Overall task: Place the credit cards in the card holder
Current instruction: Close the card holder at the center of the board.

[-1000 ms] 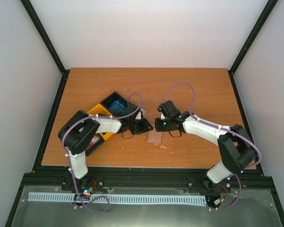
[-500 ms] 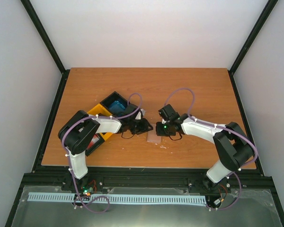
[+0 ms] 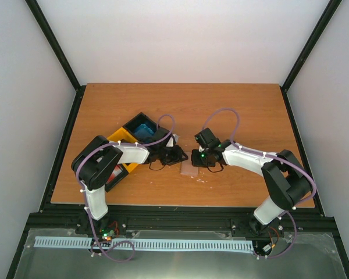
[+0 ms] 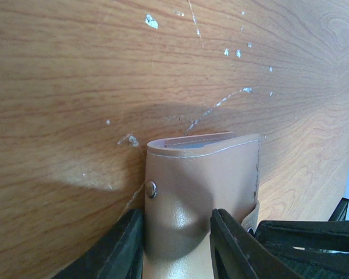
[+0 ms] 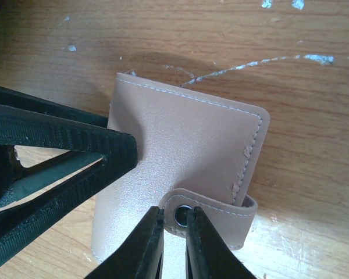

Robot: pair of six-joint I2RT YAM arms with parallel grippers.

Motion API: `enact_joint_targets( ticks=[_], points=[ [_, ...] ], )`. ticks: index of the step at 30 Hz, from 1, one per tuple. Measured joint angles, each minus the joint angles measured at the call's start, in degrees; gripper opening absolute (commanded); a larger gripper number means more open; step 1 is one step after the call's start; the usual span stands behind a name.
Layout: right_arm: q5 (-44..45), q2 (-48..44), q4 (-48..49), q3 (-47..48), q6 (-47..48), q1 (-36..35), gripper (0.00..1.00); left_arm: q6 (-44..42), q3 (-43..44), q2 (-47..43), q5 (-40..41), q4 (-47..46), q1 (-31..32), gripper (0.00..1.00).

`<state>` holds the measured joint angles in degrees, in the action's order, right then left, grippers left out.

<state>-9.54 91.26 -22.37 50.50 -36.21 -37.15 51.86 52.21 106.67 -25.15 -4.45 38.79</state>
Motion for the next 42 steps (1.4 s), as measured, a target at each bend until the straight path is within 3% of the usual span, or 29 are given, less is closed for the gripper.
enact_joint_targets(
  ticks=[24,42],
  points=[
    [-1.95,1.68,1.36,-0.44,-1.18,0.52,0.12,-0.04,0.00,0.44,-0.81,-0.31,-0.04,0.31],
    [-1.66,5.03,-3.65,4.17,-1.31,0.57,0.06,-0.04,0.02,0.74,-0.85,-0.70,-0.07,0.30]
  ],
)
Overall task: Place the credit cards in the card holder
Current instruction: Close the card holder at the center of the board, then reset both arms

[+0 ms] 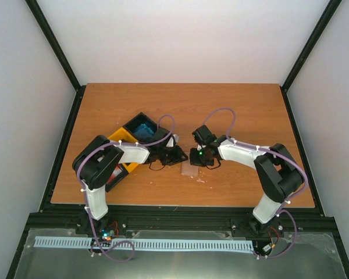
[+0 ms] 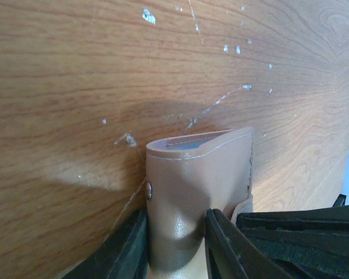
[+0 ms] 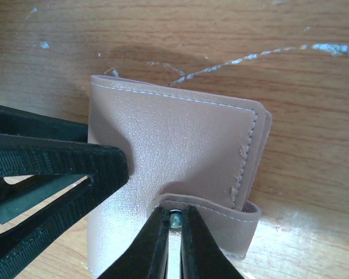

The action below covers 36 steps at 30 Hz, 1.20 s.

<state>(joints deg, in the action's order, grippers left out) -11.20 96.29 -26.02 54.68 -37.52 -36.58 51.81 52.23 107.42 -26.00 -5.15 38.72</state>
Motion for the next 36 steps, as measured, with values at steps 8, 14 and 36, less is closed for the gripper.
enact_joint_targets(
  ticks=[8,14,36],
  points=[
    [0.42,2.10,-3.61,2.99,0.17,0.00,0.03,-0.02,0.00,0.17,-0.09,-0.04,-0.04,0.27],
    [2.16,3.39,-6.47,5.33,0.35,-0.83,0.03,-0.02,0.00,0.22,-0.17,-0.11,-0.09,0.27],
    [25.05,-32.37,-21.31,6.71,0.33,-1.42,0.55,-3.63,-0.09,-29.70,14.19,19.98,0.94,0.86]
  ],
)
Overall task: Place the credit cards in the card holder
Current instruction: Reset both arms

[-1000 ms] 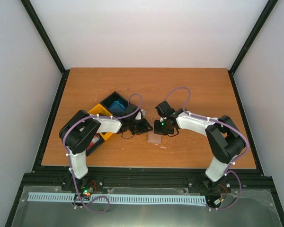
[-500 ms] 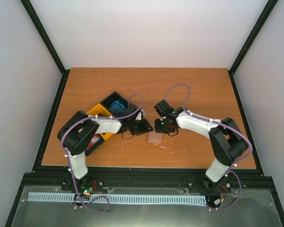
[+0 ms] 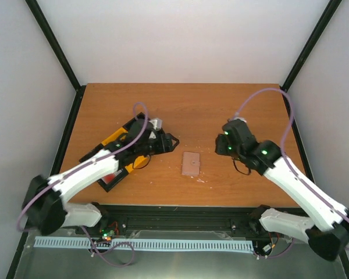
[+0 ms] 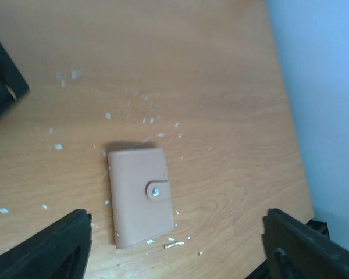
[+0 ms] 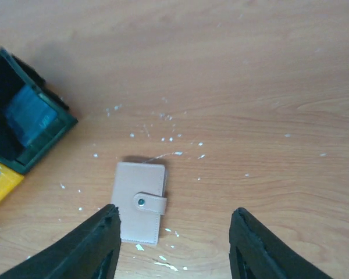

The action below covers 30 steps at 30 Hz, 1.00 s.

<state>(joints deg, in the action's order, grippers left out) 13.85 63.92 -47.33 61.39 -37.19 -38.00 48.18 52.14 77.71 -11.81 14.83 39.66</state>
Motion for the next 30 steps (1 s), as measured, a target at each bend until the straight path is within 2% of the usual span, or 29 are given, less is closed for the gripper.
enact_joint_targets(
  ticks=[1,2,3,9,16,24,30],
  points=[
    [1.05,-2.43,-1.38,0.35,-0.11,0.00,0.57,-0.63,-0.13,-3.48,1.14,0.74,0.00,0.90],
    [2.14,-5.44,-2.84,0.72,0.04,0.00,0.61,-1.40,-0.20,-6.78,1.92,1.66,0.00,0.98],
    [2.89,-8.39,-4.22,1.20,0.02,0.00,0.64,-2.27,-0.26,-9.99,2.84,2.38,0.00,1.00],
    [5.68,-24.48,-8.50,3.76,0.11,0.00,0.87,-6.05,-0.52,-27.36,8.85,7.89,0.00,1.00],
    [5.86,-34.32,-11.06,4.35,-0.46,0.02,0.98,-6.75,1.31,-41.90,14.58,15.74,0.00,1.00],
    [5.18,-40.30,-13.64,4.13,-0.83,0.02,1.00,-8.70,1.88,-55.71,19.91,23.67,0.00,1.00],
    [5.38,-40.17,-14.05,4.15,-0.66,0.02,1.00,-10.14,1.88,-60.00,21.59,27.39,0.00,1.00]
  ],
)
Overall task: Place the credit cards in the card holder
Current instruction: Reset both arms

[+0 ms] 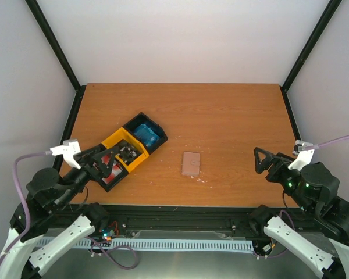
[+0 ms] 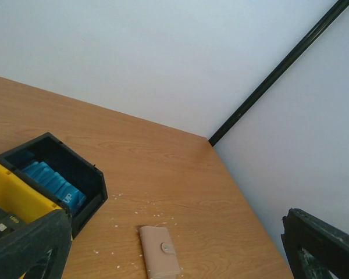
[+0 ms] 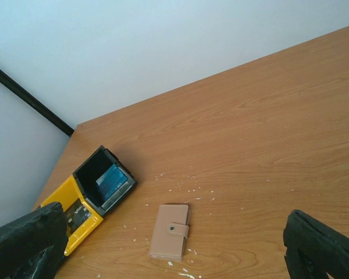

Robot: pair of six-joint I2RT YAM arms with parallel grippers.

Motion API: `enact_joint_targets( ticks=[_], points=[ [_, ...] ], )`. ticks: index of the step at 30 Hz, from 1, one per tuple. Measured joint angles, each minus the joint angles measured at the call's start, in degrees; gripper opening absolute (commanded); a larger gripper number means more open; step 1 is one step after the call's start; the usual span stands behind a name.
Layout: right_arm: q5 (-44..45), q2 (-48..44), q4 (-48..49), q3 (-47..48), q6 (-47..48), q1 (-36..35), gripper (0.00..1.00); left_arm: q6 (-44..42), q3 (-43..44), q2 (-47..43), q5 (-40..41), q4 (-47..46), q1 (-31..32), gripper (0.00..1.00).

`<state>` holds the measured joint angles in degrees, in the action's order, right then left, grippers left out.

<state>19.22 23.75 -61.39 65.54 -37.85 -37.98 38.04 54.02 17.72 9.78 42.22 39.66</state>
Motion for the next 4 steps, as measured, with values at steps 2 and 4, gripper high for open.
enact_joint_targets(
  ticks=[2,4],
  points=[
    [0.44,0.11,-0.50,0.04,0.20,0.00,1.00,-0.26,0.00,-0.17,0.31,0.85,0.00,1.00],
    [0.76,0.39,-0.90,0.26,0.46,0.00,1.00,-0.61,0.00,-0.15,0.24,1.53,0.00,1.00]
  ],
)
